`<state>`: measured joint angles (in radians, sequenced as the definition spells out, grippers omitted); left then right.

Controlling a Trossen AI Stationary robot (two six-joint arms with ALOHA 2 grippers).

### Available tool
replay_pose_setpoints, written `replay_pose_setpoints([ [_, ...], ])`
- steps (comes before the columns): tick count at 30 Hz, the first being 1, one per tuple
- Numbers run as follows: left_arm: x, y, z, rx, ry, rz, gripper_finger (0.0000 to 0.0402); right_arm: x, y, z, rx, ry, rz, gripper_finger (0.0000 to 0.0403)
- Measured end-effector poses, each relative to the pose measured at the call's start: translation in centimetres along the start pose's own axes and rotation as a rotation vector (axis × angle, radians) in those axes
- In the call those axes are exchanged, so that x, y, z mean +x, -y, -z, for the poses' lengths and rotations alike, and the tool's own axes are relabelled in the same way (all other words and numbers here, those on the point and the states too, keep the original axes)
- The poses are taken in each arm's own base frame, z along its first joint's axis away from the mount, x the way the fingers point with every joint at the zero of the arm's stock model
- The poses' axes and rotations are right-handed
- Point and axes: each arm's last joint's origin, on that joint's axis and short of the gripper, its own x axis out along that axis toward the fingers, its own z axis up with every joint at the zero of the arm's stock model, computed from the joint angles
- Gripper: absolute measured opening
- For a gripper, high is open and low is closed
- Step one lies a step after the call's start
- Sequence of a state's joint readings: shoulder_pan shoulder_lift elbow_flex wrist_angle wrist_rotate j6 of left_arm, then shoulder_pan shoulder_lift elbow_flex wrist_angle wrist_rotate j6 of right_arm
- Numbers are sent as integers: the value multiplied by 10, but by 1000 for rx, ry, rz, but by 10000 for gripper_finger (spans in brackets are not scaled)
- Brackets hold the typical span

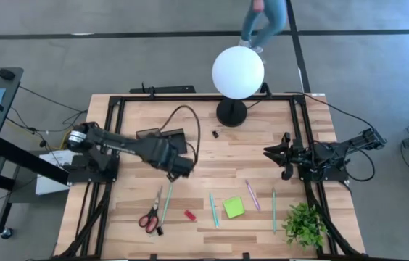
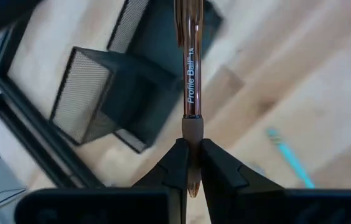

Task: Pick and place office supplies into organizer
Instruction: Put the brown pen into the black desk organizer

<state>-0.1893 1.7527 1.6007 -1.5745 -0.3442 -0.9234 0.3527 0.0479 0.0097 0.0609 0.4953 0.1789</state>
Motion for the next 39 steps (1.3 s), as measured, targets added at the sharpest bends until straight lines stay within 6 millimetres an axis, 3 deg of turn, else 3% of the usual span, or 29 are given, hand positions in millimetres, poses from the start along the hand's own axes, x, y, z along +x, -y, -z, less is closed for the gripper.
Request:
replay_pose_setpoints([
  [3, 11, -13, -8, -4, -26, -25, 13, 0, 0, 0, 25, 0, 0, 81],
  [8, 14, -45, -5, -18, -40, -20, 0, 0, 0, 0, 60, 0, 0, 81],
  [12, 7, -79, 9, -79, 3, -5, 1, 0, 0, 0, 151, 0, 0, 81],
  [17, 19, -108, 32, -176, -80, 49, 1, 0, 0, 0, 188, 0, 0, 81],
  [24, 49, -120, 49, -223, -261, 77, 1, 0, 0, 0, 188, 0, 0, 81],
  [32, 42, -126, 42, -174, -281, 167, 1, 0, 0, 0, 188, 0, 1, 81],
  [39, 37, -150, 23, -330, -326, 293, 1, 0, 0, 0, 188, 0, 1, 81],
])
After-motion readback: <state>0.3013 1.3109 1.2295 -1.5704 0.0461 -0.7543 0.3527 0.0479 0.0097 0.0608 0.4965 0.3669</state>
